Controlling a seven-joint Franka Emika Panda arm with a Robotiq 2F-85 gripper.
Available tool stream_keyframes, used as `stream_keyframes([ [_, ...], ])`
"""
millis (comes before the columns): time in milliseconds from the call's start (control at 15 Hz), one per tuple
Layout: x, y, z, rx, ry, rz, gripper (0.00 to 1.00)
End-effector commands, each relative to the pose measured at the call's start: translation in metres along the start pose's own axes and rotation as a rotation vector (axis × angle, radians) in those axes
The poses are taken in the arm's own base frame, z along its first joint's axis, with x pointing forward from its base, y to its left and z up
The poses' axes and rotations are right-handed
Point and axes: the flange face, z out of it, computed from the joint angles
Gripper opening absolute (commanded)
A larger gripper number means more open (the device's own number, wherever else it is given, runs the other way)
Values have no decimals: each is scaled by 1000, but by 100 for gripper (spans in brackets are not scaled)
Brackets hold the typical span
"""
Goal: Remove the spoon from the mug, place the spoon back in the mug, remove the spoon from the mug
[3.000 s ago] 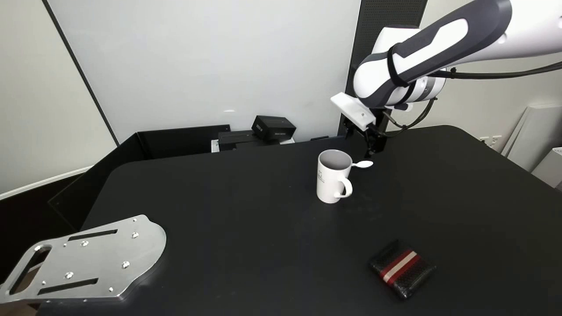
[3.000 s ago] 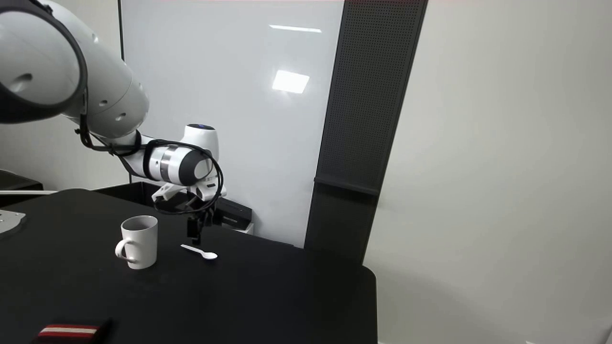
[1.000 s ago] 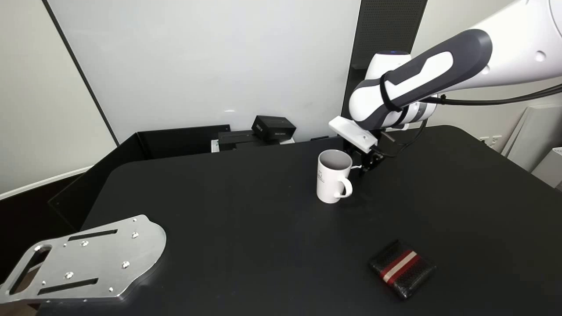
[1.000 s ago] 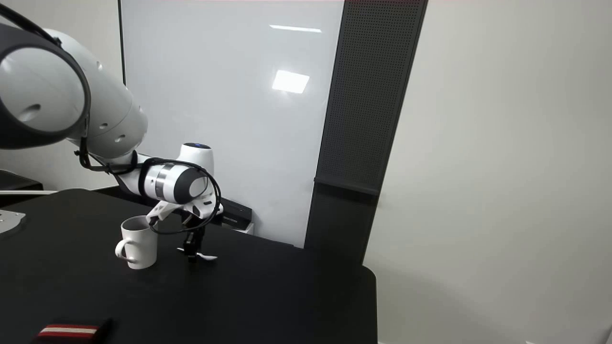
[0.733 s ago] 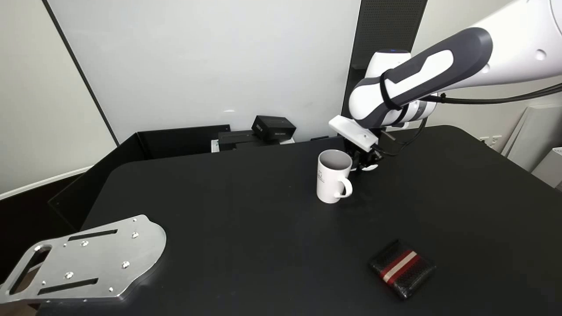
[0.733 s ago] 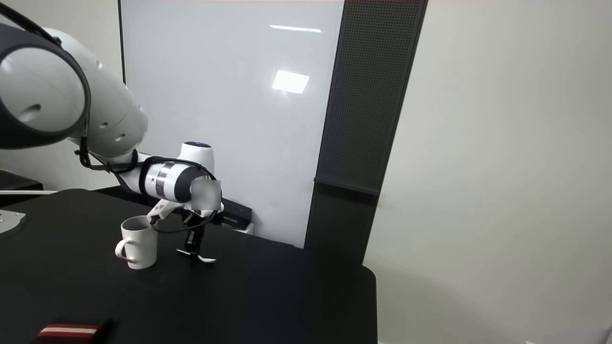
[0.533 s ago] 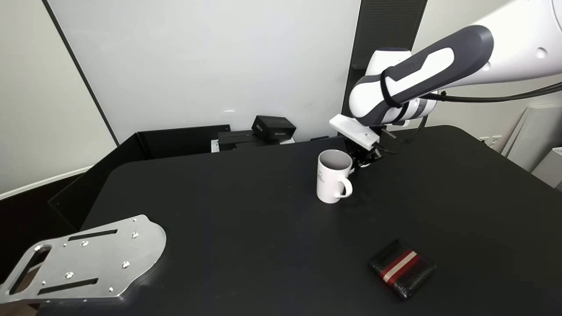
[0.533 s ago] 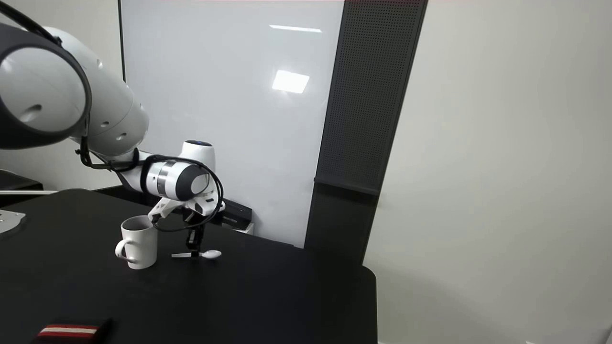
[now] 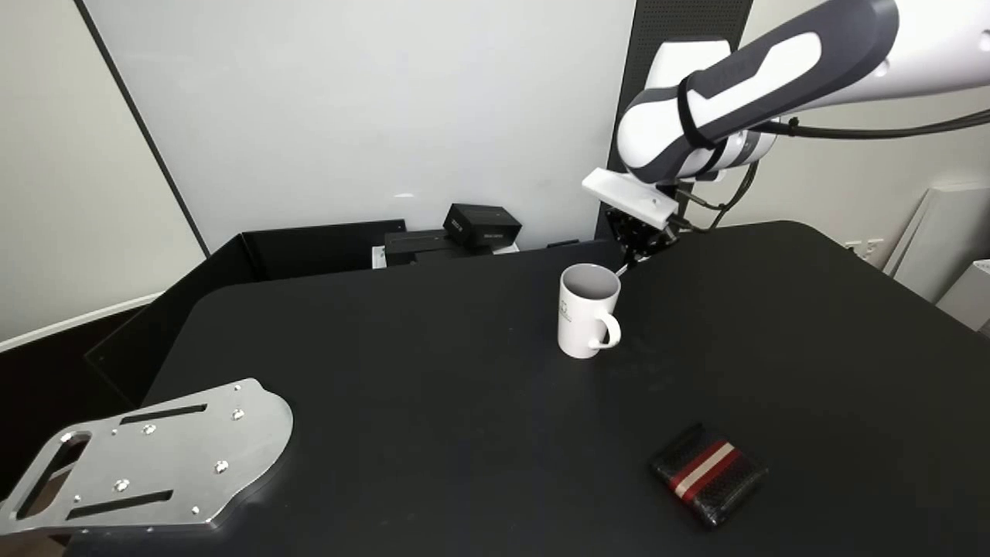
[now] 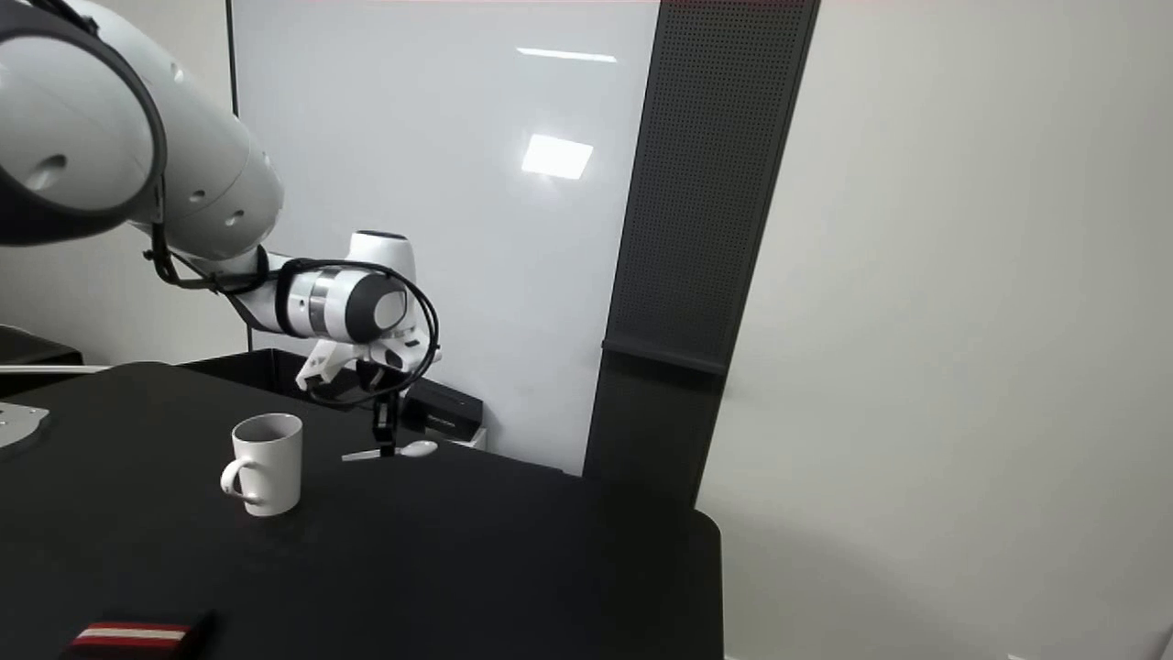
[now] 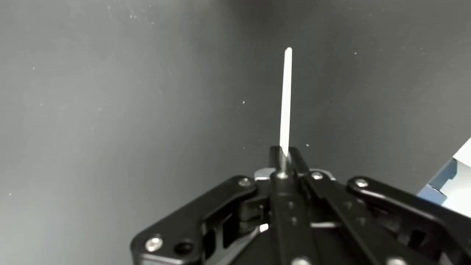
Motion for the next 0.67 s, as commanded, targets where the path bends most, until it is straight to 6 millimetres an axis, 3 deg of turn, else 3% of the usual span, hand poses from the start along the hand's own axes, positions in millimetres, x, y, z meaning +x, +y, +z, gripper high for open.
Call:
stream_keyframes([
  [0,-7,-11,-62,-38,49,-98,1],
  [333,-32,-21,-136,-69,104,-236,1],
  [600,-59,-24,-168,-94,178,-358,1],
])
